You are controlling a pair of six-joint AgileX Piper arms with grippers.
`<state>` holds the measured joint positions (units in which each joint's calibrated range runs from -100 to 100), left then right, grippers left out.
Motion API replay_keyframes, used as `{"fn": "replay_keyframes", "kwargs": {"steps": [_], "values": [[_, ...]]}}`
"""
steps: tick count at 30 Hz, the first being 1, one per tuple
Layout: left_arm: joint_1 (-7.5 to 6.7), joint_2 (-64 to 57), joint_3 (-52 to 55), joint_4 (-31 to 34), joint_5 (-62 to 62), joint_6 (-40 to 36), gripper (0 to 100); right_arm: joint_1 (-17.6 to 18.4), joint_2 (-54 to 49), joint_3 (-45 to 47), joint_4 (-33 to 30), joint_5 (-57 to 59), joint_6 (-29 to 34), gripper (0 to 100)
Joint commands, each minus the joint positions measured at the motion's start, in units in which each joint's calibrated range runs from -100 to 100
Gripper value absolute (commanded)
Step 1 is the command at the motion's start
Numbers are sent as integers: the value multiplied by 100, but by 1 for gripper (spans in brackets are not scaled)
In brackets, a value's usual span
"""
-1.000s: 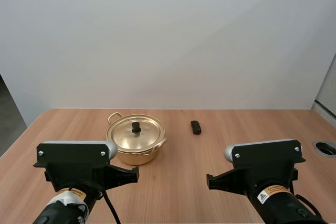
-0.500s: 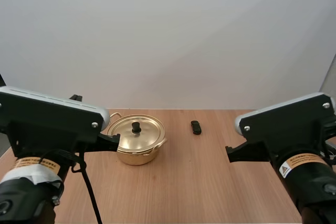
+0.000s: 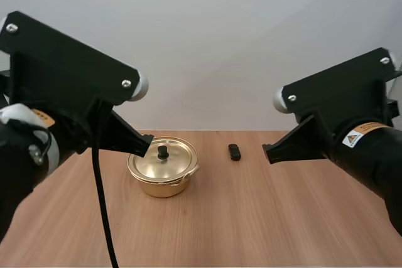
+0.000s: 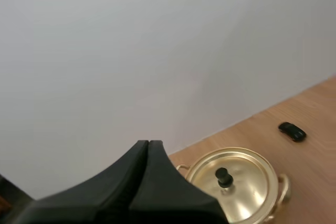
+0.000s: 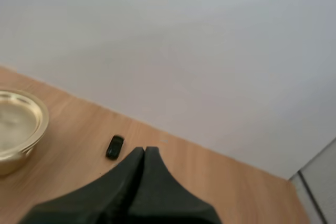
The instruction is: Open the pot, put the car inside, and close it
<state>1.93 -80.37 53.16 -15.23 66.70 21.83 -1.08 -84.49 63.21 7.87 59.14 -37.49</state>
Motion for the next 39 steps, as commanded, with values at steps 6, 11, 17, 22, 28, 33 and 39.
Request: {"fn": "replay_keyframes", "kwargs": {"steps": [6, 11, 17, 22, 28, 33, 39], "values": [[-3, 4174, -705, -705, 1258, 1126, 17, -102, 129, -3, 701, 585, -348, 0], [-3, 4835, -732, -1104, 1167, 963, 80, -102, 129, -3, 726, 621, -318, 7], [-3, 5286, -732, -1166, 605, 879, 95, -111, 129, -3, 726, 911, -310, 24], [-3, 5750, -934, -1229, 512, 821, 95, -189, 129, -3, 774, 1116, -298, 24], [-3, 6364, -1271, -1340, 771, 760, 95, -263, 129, 11, 771, 1172, -298, 24], [-3, 6838, -1482, -1328, 834, 737, 94, -310, 129, 11, 771, 1189, -298, 24], [-11, 7237, -1560, -1328, 561, 737, 91, -329, 129, 11, 776, 1189, -298, 24]]}}
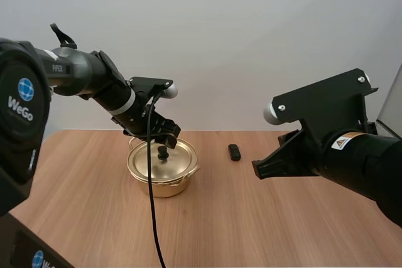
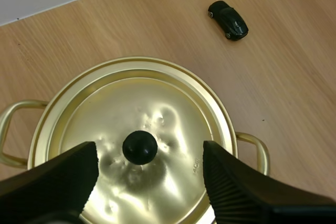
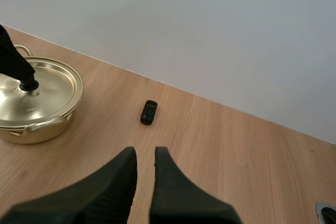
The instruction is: Open the pot, put the car inside, and close it
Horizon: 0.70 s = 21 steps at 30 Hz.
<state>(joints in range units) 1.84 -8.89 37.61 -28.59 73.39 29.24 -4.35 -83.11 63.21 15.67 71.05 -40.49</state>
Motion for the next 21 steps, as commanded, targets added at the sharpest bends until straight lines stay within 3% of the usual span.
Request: {"fn": "replay_keyframes", "kwargs": {"steps": [1, 11, 14, 17, 19, 21], "values": [[-2, 132, -6, 8, -194, 5, 91, -10, -9, 11, -3, -2, 1, 24], [-9, 479, -65, 8, -500, 143, 90, -73, -9, 11, 31, 15, 1, 24], [-8, 563, -67, 8, -500, 172, 83, -98, -9, 11, 28, 15, 1, 24], [-8, 598, -67, 8, -520, 186, 64, -112, -9, 11, 33, 15, 1, 24], [-8, 598, -67, 8, -534, 248, 42, -112, -9, 11, 33, 15, 1, 24], [-8, 598, -67, 8, -534, 337, 8, -112, -9, 11, 33, 15, 1, 24]]}}
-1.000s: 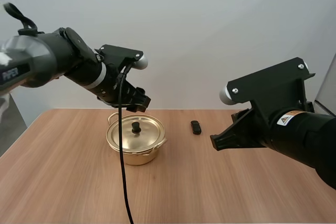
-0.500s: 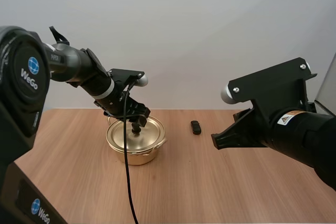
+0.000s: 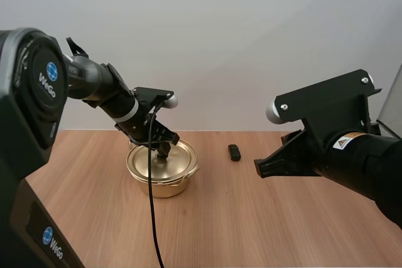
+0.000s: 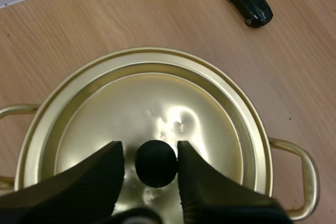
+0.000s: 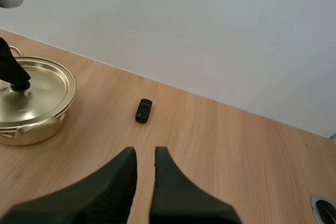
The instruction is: Open the pot, put the car inside, and close it
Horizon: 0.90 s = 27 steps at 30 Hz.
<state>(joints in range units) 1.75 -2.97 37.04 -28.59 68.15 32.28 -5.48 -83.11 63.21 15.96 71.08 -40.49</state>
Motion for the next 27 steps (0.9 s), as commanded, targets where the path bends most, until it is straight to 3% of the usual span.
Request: {"fn": "replay_keyframes", "kwargs": {"steps": [1, 7, 12, 15, 17, 20, 27], "values": [[0, 6, -9, 8, -10, 79, 0, 0, -9, 11, 4, 12, 1, 24], [0, -106, -74, -15, -2, 94, 0, 0, 20, 11, 4, -72, 1, 24], [0, -859, -554, -437, 733, 94, 0, 0, 585, 11, 89, -1400, 1, 26], [24, -1737, -719, -732, 763, 25, 0, 0, 1375, 11, 400, -1861, -18, 43], [24, -2324, -748, -818, 531, -156, 0, 0, 2126, -44, 640, -2097, -70, 65], [24, -3257, -748, -891, 40, -385, 0, 0, 3238, -312, 931, -2260, -381, 87], [48, -5010, -751, -890, -517, -833, 0, 8, 5519, -1395, 1414, -2417, -698, 84]]}}
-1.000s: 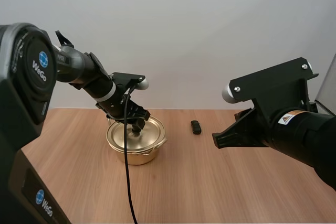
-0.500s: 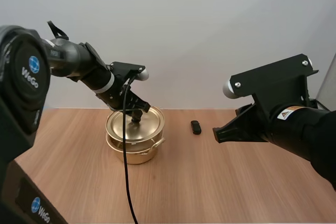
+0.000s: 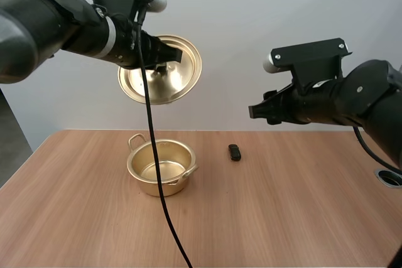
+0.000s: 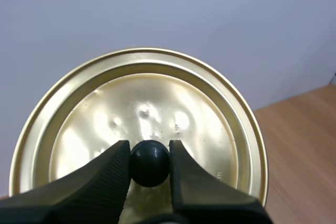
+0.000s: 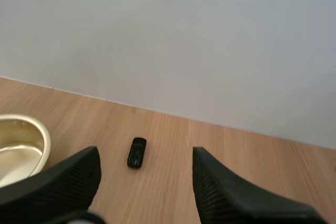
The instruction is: Open the pot, put the car inside, and close it
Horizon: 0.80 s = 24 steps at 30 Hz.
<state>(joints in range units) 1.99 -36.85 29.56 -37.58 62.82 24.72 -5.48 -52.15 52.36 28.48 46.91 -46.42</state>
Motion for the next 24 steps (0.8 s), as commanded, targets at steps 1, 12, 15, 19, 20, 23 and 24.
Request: {"fn": "replay_keyframes", "kwargs": {"steps": [1, 12, 15, 19, 20, 23, 24], "values": [[73, -1759, -16, 9, 137, -119, 0, 28, 2699, -438, 192, 1, -116, 84], [633, -2024, -16, 13, 416, -282, 0, 571, 4428, -1330, 129, -111, -226, 84], [660, -2024, -16, 13, 478, -282, 0, 619, 4688, -1421, 141, -315, -322, 84], [660, -2024, -16, 13, 565, -282, 0, 619, 5016, -1547, 129, -659, -401, 84], [660, -2024, -16, 13, 593, -282, 0, 619, 5081, -1545, 129, -778, -410, 84], [660, -2024, -16, 13, 673, -282, 0, 619, 5265, -1545, 129, -1215, -516, 84], [660, -2024, -16, 13, 673, -282, 0, 619, 5319, -1545, 129, -1329, -568, 84]]}}
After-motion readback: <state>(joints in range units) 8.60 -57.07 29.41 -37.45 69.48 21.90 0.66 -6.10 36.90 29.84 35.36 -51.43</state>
